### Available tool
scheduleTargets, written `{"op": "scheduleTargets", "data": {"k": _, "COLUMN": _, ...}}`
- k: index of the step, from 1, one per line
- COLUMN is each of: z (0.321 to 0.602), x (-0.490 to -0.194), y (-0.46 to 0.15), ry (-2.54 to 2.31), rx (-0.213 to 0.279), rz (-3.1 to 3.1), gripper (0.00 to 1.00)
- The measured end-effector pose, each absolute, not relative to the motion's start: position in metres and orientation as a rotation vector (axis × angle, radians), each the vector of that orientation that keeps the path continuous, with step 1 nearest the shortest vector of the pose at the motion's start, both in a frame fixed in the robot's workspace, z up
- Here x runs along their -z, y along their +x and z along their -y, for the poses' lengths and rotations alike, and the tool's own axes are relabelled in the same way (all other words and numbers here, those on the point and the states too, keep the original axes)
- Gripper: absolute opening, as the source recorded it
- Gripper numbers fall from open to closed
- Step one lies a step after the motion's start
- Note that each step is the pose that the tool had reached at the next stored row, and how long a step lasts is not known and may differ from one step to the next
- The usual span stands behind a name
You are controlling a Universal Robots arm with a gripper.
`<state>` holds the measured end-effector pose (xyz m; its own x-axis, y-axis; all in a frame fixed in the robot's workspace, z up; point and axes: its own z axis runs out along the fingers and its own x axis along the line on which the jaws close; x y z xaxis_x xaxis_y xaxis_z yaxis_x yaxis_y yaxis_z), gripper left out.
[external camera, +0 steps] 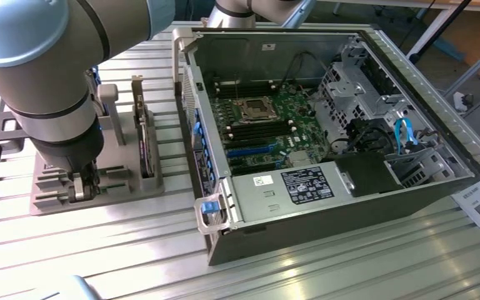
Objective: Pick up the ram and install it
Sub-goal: 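Pick up the ram and move it above insertion slot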
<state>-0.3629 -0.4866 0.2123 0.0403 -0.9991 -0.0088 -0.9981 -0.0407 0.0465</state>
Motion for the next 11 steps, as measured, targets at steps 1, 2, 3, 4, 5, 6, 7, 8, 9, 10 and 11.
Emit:
{"op": "scheduleTargets", "data": {"k": 1, "z": 0.4866, "x": -0.2108, "y": -0.3629, "ry": 2.246, "rx": 0.060, "rz": 2.156, "gripper": 0.25}}
{"op": "scheduleTargets", "data": {"k": 2, "z": 0.4866, "x": -0.2100, "y": -0.3629, "ry": 2.246, "rx": 0.060, "rz": 2.156, "gripper": 0.25}}
{"op": "scheduleTargets", "data": {"k": 3, "z": 0.4866, "x": -0.2092, "y": -0.3628, "ry": 2.246, "rx": 0.061, "rz": 2.156, "gripper": 0.25}}
{"op": "scheduleTargets", "data": {"k": 4, "z": 0.4866, "x": -0.2088, "y": -0.3627, "ry": 2.245, "rx": 0.061, "rz": 2.157, "gripper": 0.25}}
{"op": "scheduleTargets", "data": {"k": 5, "z": 0.4867, "x": -0.2087, "y": -0.3626, "ry": 2.244, "rx": 0.061, "rz": 2.158, "gripper": 0.25}}
{"op": "scheduleTargets", "data": {"k": 6, "z": 0.4867, "x": -0.2087, "y": -0.3626, "ry": 2.242, "rx": 0.061, "rz": 2.160, "gripper": 0.25}}
{"op": "scheduleTargets", "data": {"k": 7, "z": 0.4866, "x": -0.2086, "y": -0.3626, "ry": 2.242, "rx": 0.061, "rz": 2.161, "gripper": 0.25}}
{"op": "scheduleTargets", "data": {"k": 8, "z": 0.4866, "x": -0.2085, "y": -0.3625, "ry": 2.240, "rx": 0.061, "rz": 2.163, "gripper": 0.25}}
{"op": "scheduleTargets", "data": {"k": 9, "z": 0.4866, "x": -0.2084, "y": -0.3624, "ry": 2.239, "rx": 0.061, "rz": 2.164, "gripper": 0.25}}
{"op": "scheduleTargets", "data": {"k": 10, "z": 0.4866, "x": -0.2084, "y": -0.3624, "ry": 2.239, "rx": 0.061, "rz": 2.164, "gripper": 0.25}}
{"op": "scheduleTargets", "data": {"k": 11, "z": 0.4866, "x": -0.2084, "y": -0.3624, "ry": 2.239, "rx": 0.061, "rz": 2.164, "gripper": 0.25}}
